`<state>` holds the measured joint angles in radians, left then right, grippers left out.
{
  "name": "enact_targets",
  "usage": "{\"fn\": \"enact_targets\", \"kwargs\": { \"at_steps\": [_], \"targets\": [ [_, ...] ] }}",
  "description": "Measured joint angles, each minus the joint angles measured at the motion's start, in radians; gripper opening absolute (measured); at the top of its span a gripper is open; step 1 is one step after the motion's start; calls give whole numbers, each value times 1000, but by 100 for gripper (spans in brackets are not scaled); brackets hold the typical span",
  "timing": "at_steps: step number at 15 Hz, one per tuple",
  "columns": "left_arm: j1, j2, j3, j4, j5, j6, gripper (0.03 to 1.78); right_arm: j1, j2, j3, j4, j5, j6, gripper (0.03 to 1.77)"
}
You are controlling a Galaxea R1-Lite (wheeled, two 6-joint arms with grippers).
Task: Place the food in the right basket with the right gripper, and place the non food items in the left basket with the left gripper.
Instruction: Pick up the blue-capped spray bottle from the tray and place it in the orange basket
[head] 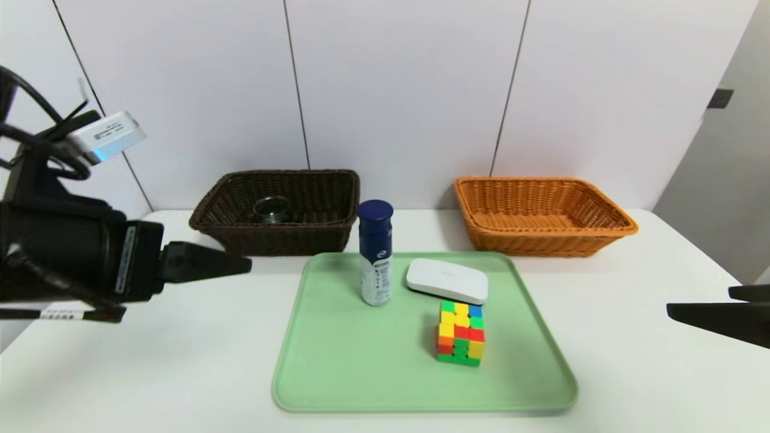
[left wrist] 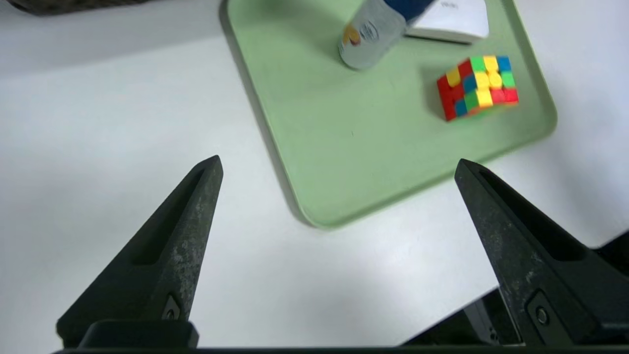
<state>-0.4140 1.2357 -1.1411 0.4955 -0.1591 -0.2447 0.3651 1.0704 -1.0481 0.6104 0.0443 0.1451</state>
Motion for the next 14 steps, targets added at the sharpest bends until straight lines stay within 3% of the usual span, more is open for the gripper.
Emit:
{"fn": "enact_targets", "kwargs": {
  "at_steps": [5,8,10,14],
  "targets": [
    [-92,-193,133,-1,-10,11,169,136,115,4,-161,-5,-72,170],
    [-104,-264,186,-1,-71,73,169,200,208,16,-297,-6,-84,170],
    [-104,-293,196,-3,-120,99,169,223,276,41,-429,-3,-89,170],
    [-104,-305,202,-3,-121,100,169,253,394,143,-760,-1,-94,170]
  ]
}}
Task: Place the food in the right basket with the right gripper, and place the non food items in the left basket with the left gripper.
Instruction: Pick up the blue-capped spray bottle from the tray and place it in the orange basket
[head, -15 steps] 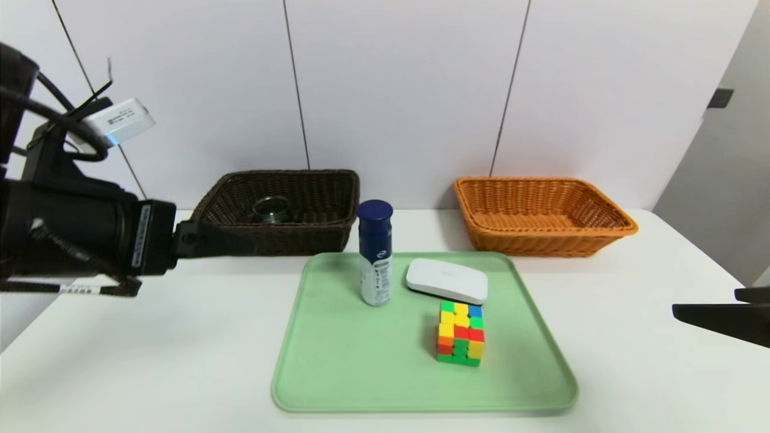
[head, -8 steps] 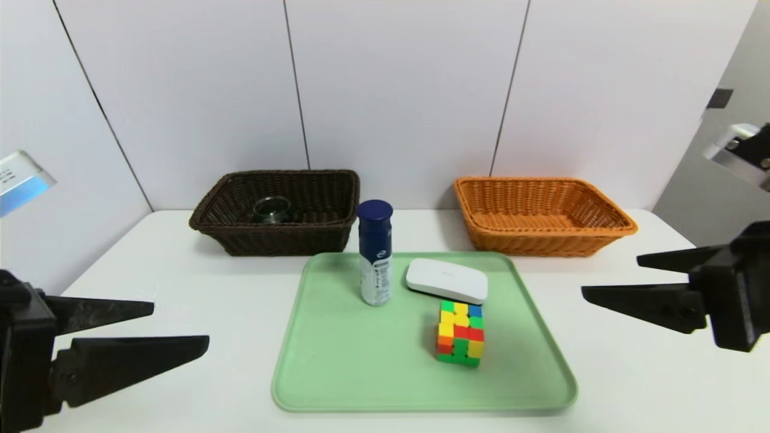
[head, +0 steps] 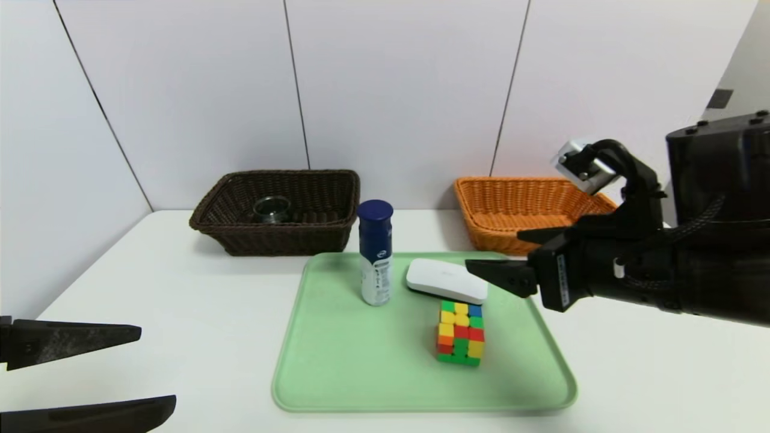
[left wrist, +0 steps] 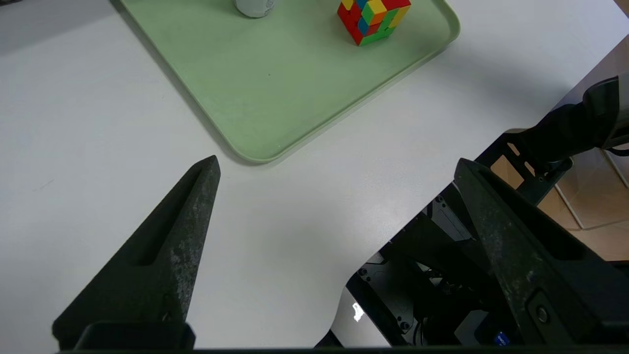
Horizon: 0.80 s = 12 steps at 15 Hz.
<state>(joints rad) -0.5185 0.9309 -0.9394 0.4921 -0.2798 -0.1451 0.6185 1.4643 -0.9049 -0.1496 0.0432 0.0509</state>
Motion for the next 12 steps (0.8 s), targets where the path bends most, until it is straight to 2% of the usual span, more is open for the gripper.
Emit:
{"fn": "enact_targets", "kwargs": {
  "at_steps": [5,7,9,12],
  "targets": [
    [1,18,-2,-19,2,-1,169,65,174,89,-440,-13,0,170],
    [3,28,-2,-20,2,0,169,91,240,94,-574,-39,1,170],
    [5,37,-2,-21,2,0,169,109,302,77,-657,-69,-6,170],
    [9,53,-2,-32,4,0,169,118,380,29,-702,-80,-20,170]
  ]
}}
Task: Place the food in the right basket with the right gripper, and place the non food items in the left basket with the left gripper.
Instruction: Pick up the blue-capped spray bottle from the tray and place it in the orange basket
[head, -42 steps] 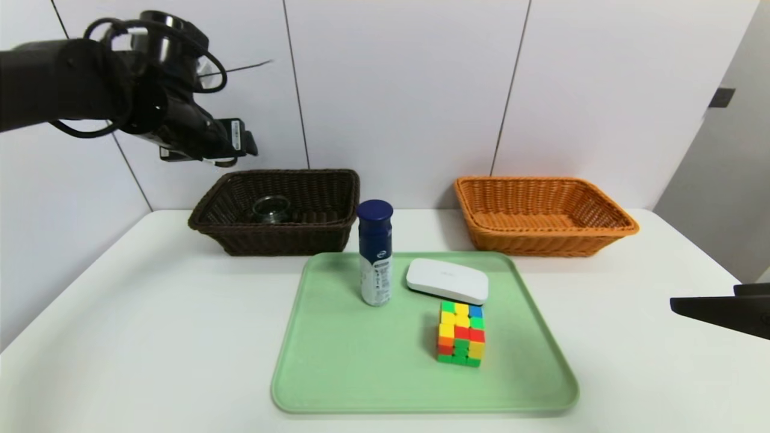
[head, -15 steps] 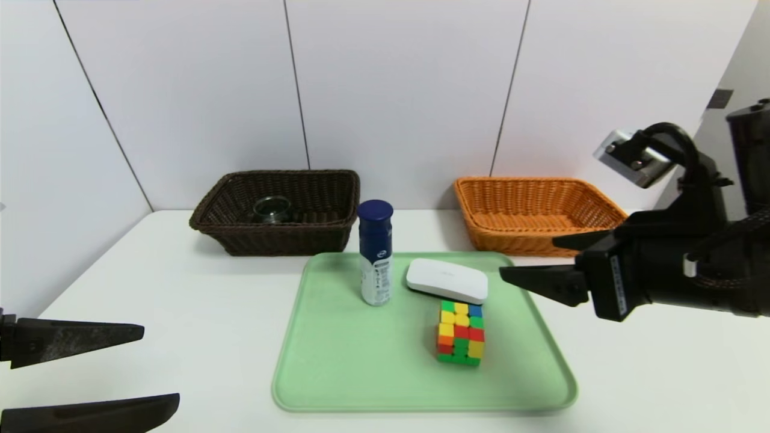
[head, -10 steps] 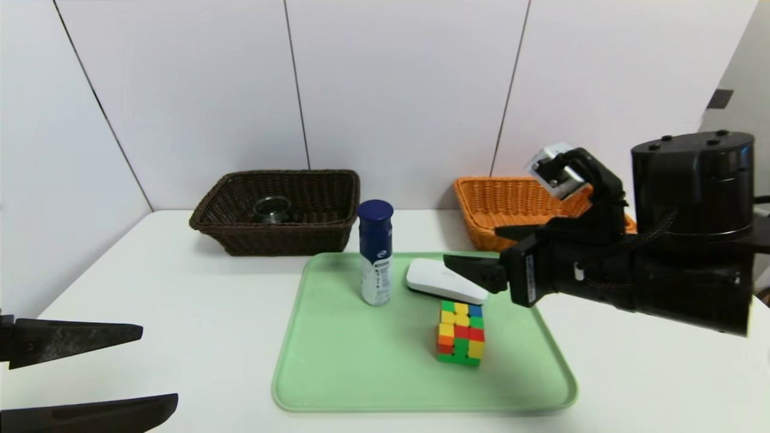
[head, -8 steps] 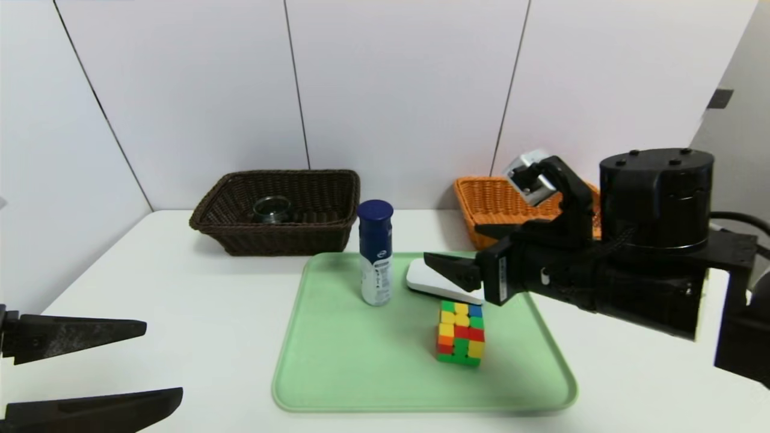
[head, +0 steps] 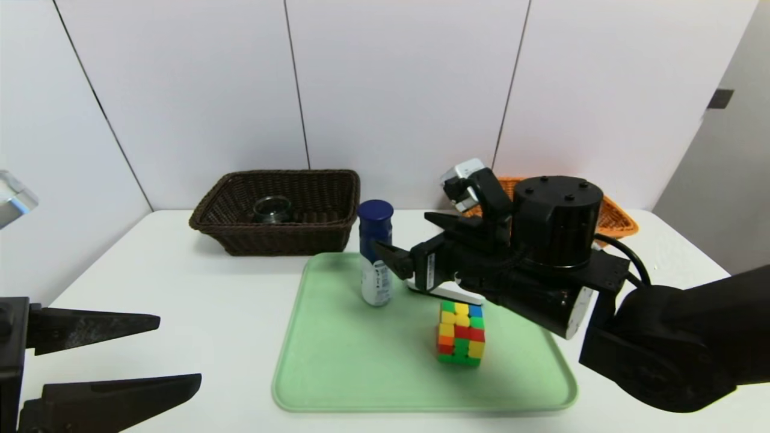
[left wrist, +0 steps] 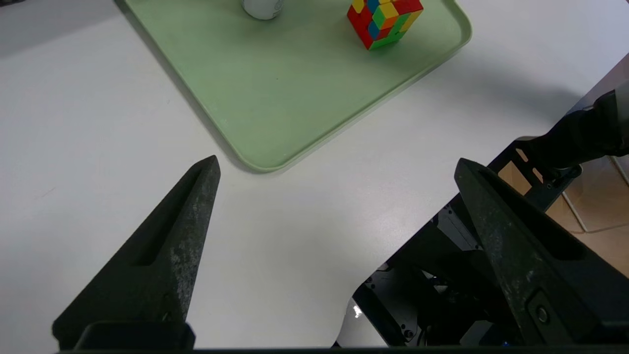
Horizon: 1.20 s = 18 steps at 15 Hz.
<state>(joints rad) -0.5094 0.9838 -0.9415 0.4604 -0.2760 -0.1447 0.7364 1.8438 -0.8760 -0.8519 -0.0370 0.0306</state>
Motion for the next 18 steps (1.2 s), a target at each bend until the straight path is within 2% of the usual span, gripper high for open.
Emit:
{"fn": "enact_targets", "kwargs": {
  "at_steps": [10,18],
  "targets": [
    [10,10,0,-4,1,0,169,33,144,-122,-11,0,-19,170],
    [13,10,4,-4,3,-1,169,23,226,-220,-6,-3,-28,170]
  ]
}}
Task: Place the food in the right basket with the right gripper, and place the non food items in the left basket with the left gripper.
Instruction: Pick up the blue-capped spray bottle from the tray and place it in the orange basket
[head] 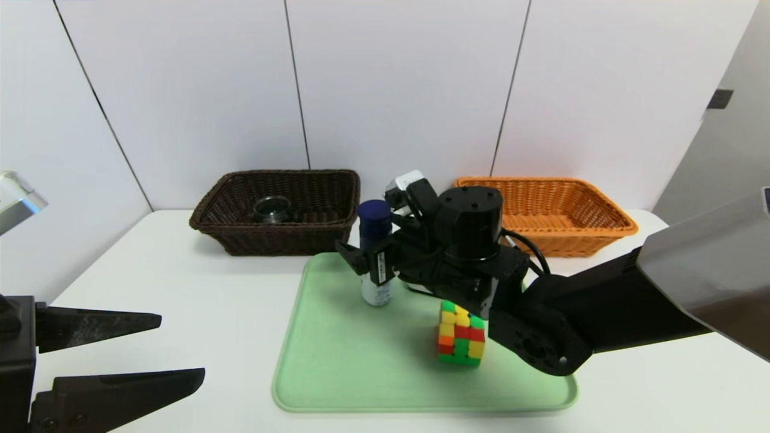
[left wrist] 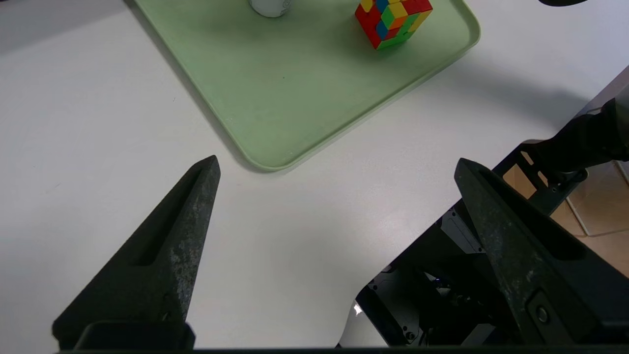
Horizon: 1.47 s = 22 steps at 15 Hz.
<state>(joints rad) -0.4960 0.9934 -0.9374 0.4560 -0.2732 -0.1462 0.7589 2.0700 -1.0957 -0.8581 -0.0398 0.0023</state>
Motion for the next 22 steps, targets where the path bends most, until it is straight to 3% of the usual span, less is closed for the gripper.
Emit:
{"fn": "enact_targets", "kwargs": {
  "at_steps": [18,22],
  "targets": [
    [1,0,11,1,-3,0,169,-1,16,59,-44,-23,23,170],
    [1,1,14,0,-3,0,169,-1,19,54,-45,-22,29,109]
  ]
}}
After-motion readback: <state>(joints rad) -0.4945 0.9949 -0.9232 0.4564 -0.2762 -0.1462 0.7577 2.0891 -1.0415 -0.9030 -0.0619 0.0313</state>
